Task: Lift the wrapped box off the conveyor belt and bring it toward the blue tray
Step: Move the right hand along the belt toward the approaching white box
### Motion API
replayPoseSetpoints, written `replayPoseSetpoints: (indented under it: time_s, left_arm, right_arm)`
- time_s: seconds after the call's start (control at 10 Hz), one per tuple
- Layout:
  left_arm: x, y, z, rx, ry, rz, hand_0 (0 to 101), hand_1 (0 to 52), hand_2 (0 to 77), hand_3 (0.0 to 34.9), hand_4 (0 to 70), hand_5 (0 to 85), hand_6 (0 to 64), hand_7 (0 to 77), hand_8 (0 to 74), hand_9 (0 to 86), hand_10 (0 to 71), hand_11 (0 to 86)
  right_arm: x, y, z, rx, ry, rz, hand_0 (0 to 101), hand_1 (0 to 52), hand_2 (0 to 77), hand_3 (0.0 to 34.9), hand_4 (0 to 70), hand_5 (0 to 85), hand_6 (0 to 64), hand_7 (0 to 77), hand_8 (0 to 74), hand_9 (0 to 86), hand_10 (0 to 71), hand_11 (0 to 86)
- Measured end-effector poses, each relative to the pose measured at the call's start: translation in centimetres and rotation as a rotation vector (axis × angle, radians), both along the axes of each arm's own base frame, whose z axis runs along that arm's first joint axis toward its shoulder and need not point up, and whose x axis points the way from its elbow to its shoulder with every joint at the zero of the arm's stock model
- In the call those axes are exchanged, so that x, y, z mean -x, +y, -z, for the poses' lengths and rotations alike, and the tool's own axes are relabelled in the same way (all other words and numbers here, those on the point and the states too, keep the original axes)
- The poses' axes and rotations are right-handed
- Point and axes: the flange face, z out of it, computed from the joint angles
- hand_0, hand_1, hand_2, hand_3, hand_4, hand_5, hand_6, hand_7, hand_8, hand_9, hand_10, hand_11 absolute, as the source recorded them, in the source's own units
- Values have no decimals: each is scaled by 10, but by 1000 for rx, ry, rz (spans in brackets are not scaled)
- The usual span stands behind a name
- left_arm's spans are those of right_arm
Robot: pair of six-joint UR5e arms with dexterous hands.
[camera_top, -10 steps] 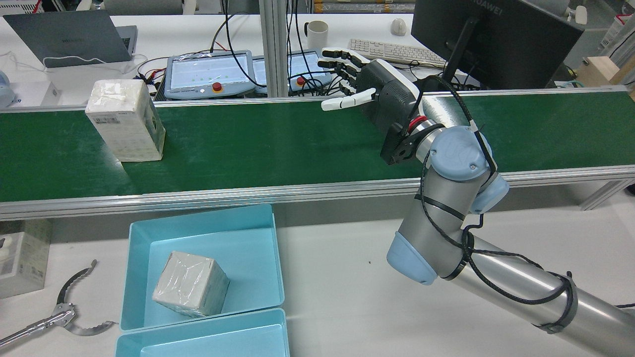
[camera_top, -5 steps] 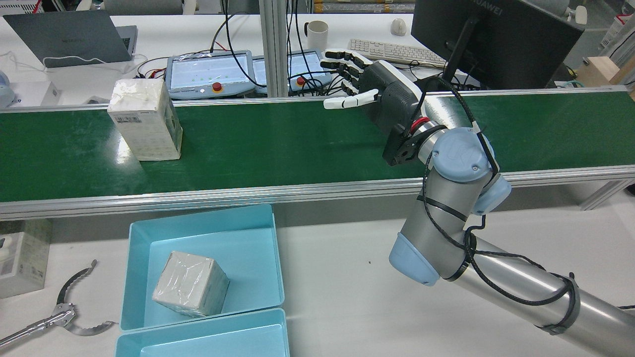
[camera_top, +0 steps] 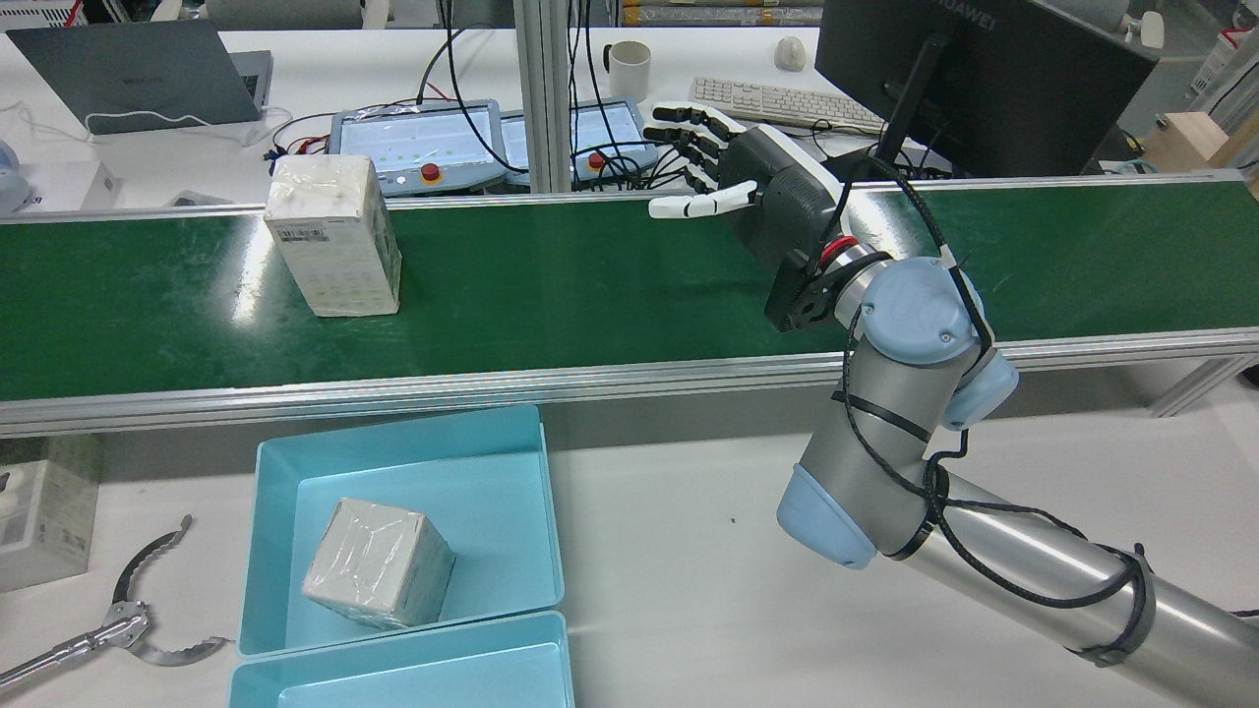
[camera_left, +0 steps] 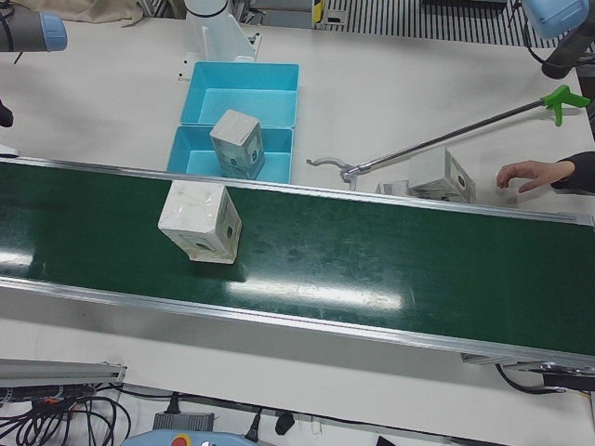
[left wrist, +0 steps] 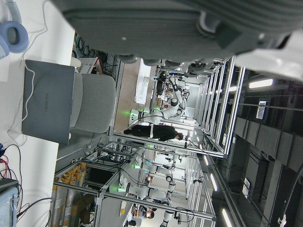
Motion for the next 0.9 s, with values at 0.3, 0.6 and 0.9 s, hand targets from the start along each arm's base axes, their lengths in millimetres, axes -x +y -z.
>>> replayPoseSetpoints:
  time_s: [0.3, 0.6, 0.9]
  left_arm:
    - [0, 0, 0, 0, 0, 0, 0, 0, 5, 0, 0, 11, 0, 0, 0, 0, 0, 0]
    - [0, 0, 0, 0, 0, 0, 0, 0, 5, 0, 0, 11, 0, 5, 0, 0, 5, 0]
    - [0, 0, 0, 0, 0, 0, 0, 0, 5, 0, 0, 11, 0, 0, 0, 0, 5, 0]
  right_arm:
    - [2, 0, 1, -4, -4, 0, 503, 185, 175, 130, 87, 284, 49, 245, 5, 65, 0, 16]
    - [0, -1, 2, -8, -13, -2, 503, 196, 191, 145, 87, 295, 49, 251, 16, 76, 0, 16]
    - [3, -2, 3, -9, -9, -1, 513, 169, 196, 146, 93, 311, 65, 273, 16, 76, 0, 16]
